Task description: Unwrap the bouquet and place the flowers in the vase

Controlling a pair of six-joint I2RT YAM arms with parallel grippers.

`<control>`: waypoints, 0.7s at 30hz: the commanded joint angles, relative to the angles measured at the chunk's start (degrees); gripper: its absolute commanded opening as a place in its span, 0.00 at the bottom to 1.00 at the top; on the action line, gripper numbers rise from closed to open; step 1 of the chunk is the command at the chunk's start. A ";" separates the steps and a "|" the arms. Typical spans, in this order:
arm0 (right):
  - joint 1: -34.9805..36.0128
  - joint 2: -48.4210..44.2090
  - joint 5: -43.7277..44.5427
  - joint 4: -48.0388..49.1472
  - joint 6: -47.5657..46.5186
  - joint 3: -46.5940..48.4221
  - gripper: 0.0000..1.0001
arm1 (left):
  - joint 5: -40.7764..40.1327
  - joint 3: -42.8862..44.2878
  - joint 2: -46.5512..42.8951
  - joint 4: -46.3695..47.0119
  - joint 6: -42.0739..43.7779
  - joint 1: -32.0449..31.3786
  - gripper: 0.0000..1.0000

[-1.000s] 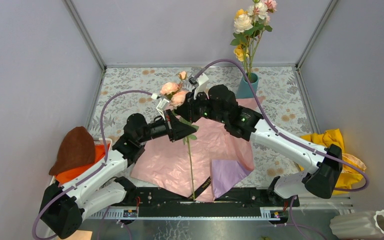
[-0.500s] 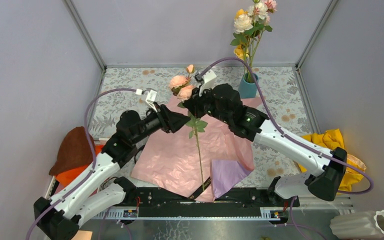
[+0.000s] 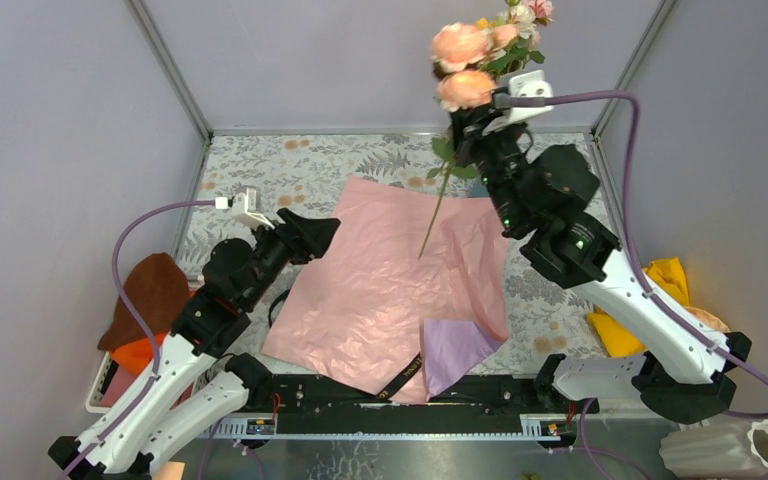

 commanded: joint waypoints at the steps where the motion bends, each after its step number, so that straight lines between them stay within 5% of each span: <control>1: -0.97 -1.64 13.21 16.61 -17.36 3.37 0.00 | -2.86 -1.45 0.55 -0.40 -0.41 -0.15 0.69; 10: -9.24 4.63 15.17 28.13 -32.34 13.17 0.00 | -2.46 -3.52 0.50 2.31 -1.17 -0.17 0.70; 21: -23.59 19.04 8.60 14.45 -21.96 29.00 0.00 | -1.62 -3.58 -0.07 2.16 0.05 -0.17 0.71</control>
